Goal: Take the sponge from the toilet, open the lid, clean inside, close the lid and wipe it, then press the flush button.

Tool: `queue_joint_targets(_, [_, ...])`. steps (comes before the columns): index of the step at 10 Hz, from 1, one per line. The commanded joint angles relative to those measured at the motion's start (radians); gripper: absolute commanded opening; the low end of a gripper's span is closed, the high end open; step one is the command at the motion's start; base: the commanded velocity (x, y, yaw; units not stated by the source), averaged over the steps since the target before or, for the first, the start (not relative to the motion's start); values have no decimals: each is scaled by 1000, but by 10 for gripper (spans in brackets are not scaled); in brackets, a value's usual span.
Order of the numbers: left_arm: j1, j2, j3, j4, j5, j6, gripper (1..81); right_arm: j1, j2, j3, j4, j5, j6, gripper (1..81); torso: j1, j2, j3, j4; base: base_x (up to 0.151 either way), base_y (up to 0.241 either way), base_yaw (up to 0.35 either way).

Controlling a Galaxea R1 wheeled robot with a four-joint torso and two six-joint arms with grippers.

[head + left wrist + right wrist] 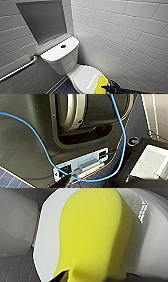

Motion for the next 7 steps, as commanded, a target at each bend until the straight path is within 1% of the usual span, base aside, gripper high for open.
queue_joint_targets(1, [38,-6,17,-8,91,-3,811,70,28,-34,-2,32,-9,811,0,0,0,0,0,0,0])
queue_joint_targets(4, [41,-20,17,-8,93,-9,811,43,73,-83,-14,102,-11,811,0,0,0,0,0,0,0])
queue_joint_targets(6, [41,-18,17,-8,94,-10,811,21,86,-85,-68,143,-11,811,0,0,0,0,0,0,0])
queue_joint_targets(7, [41,-18,17,-8,94,-10,811,0,88,-88,-92,176,-11,811,0,0,0,0,0,0,0])
